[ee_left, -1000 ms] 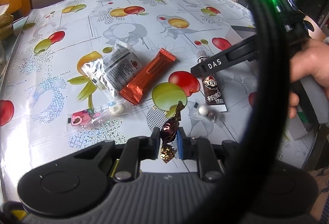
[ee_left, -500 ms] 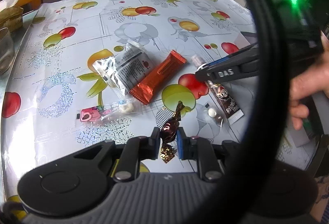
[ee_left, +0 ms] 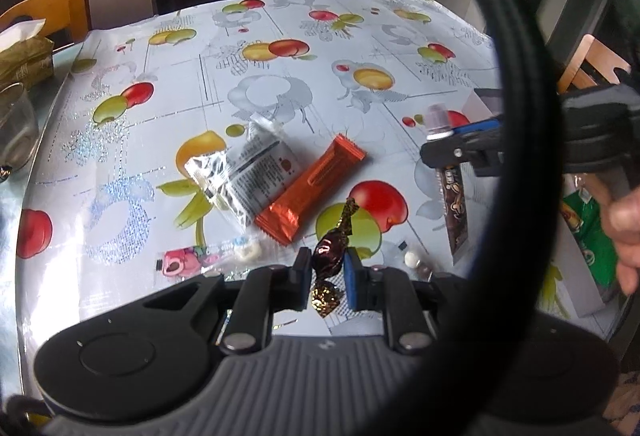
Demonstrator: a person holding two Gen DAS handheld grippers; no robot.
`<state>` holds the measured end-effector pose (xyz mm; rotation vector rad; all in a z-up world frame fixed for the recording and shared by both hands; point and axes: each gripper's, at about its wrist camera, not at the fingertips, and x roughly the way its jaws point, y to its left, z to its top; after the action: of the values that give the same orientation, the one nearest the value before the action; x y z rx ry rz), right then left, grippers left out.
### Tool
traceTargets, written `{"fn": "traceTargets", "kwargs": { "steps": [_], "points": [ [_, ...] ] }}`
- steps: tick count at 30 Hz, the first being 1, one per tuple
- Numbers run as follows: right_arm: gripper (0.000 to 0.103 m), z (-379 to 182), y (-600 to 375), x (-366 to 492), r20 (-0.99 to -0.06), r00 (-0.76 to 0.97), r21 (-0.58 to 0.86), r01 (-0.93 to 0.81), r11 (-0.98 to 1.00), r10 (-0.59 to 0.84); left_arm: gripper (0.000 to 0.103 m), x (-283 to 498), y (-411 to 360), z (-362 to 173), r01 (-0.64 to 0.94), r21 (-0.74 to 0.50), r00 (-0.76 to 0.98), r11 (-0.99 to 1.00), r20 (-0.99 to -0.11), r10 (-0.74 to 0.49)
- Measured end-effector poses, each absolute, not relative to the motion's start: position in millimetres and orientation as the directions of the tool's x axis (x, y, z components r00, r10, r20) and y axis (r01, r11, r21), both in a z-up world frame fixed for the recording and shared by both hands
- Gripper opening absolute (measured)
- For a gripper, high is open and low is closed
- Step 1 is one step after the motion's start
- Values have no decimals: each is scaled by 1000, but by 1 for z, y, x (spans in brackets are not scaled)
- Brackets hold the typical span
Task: Organize snacks
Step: 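Carry the candy and tube snack over the white box with both grippers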
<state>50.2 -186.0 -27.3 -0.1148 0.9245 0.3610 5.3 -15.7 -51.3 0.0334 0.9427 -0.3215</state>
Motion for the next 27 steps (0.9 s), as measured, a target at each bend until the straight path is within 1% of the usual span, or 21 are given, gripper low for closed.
{"fn": "traceTargets", "kwargs": {
  "steps": [11, 27],
  "points": [
    [23, -2, -205, 32, -748, 600, 90, -334, 938, 285, 13, 8, -30, -42, 268, -101, 565, 958, -789, -241],
    [23, 18, -219, 13, -698, 649, 108, -323, 940, 303, 13, 6, -52, -21, 315, -74, 593, 946, -763, -257]
  ]
}}
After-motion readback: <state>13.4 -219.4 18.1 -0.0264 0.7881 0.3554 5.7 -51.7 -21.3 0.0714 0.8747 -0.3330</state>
